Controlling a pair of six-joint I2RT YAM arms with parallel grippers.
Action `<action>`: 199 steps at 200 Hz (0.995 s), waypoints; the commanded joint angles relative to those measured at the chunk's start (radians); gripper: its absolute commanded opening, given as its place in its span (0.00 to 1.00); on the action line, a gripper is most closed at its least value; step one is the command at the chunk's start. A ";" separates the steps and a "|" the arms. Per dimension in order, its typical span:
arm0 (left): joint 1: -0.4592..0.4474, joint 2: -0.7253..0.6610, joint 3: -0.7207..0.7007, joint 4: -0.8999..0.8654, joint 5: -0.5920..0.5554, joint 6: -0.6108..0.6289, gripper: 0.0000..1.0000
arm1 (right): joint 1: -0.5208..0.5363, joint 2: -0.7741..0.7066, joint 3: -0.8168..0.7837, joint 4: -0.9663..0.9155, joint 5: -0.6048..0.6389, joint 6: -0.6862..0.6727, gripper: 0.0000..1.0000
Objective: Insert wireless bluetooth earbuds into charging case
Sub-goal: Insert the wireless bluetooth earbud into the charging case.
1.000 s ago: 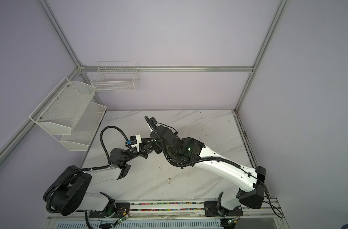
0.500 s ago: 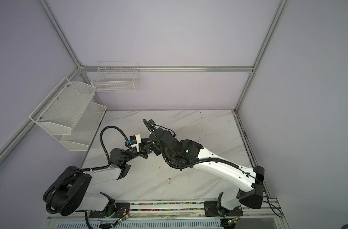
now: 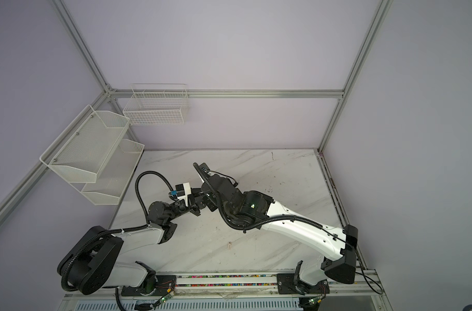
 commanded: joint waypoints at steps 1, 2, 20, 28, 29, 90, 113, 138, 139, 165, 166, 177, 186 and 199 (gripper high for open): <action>-0.007 -0.034 0.068 0.082 0.000 0.002 0.00 | 0.008 0.006 -0.020 -0.008 -0.021 -0.004 0.15; -0.006 -0.034 0.068 0.082 -0.001 0.002 0.00 | 0.008 0.006 -0.020 -0.008 -0.021 -0.004 0.16; -0.007 -0.037 0.066 0.082 -0.005 0.003 0.00 | 0.008 0.006 -0.022 -0.008 -0.026 -0.010 0.20; -0.007 -0.037 0.065 0.082 -0.006 0.004 0.00 | 0.008 0.005 -0.017 -0.011 -0.027 -0.012 0.24; -0.007 -0.037 0.065 0.082 -0.007 0.004 0.00 | 0.008 0.005 -0.017 -0.011 -0.027 -0.012 0.25; -0.007 -0.036 0.049 0.083 -0.019 0.017 0.00 | 0.008 0.006 0.148 -0.092 -0.059 -0.015 0.50; -0.007 -0.037 0.043 0.082 -0.022 0.020 0.00 | 0.008 -0.031 0.195 -0.129 -0.109 0.045 0.50; -0.007 -0.049 0.028 0.082 -0.024 0.020 0.00 | 0.007 -0.129 0.147 -0.116 -0.109 0.111 0.49; -0.007 -0.048 0.027 0.082 -0.023 0.019 0.00 | 0.007 -0.133 0.143 -0.117 -0.107 0.114 0.48; -0.007 -0.071 0.011 0.083 -0.020 0.013 0.00 | 0.008 -0.218 0.019 -0.155 -0.078 0.234 0.47; -0.007 -0.074 0.011 0.082 -0.021 0.013 0.00 | 0.008 -0.222 0.012 -0.157 -0.075 0.239 0.47; -0.006 -0.096 -0.009 0.082 -0.027 0.013 0.00 | 0.008 -0.275 -0.072 -0.197 -0.052 0.320 0.47; -0.003 -0.127 -0.035 0.077 -0.039 0.012 0.00 | 0.008 -0.318 -0.177 -0.243 -0.037 0.424 0.46; 0.003 -0.187 -0.066 0.034 -0.046 0.009 0.00 | 0.008 -0.374 -0.342 -0.255 -0.059 0.555 0.44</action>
